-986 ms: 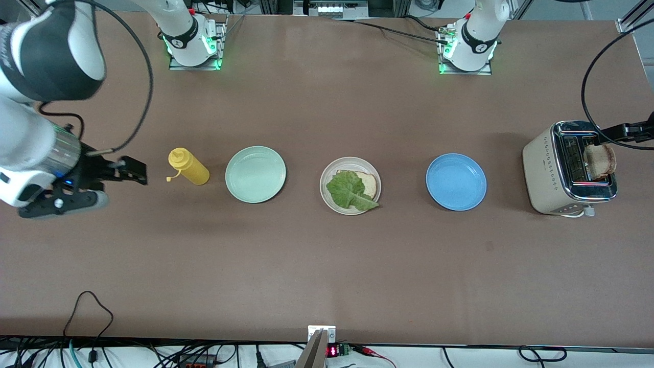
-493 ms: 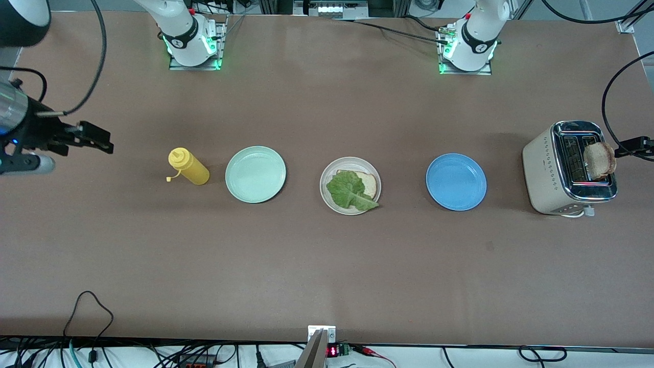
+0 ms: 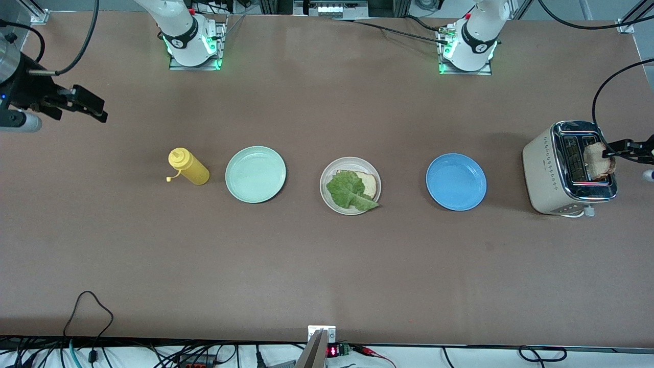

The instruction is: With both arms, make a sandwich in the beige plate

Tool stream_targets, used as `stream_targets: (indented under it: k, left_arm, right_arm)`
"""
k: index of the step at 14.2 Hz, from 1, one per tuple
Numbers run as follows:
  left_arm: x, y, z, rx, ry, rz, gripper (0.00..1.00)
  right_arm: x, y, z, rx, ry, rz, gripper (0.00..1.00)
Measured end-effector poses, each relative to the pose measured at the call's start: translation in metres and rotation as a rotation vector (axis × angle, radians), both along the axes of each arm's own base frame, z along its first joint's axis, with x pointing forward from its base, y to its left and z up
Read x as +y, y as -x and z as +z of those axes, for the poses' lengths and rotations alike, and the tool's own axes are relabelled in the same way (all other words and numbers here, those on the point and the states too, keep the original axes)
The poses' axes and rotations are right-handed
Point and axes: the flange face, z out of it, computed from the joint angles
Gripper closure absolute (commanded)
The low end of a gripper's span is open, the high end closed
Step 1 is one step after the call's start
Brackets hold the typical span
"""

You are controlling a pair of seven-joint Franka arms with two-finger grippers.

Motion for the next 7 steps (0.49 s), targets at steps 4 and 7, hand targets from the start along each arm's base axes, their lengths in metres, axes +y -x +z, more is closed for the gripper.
stream_targets:
  k: [4,7]
  left_arm:
    - [0.0,0.01,-0.024,0.015,0.012,0.006,0.75]
    - [0.0,0.012,-0.027,0.02,0.015,0.006,0.99]
  right_arm:
    - [0.001,0.014,-0.002,-0.017,0.001,-0.001,0.0]
    - [0.0,0.013,-0.001,-0.033,0.004,-0.004,0.0]
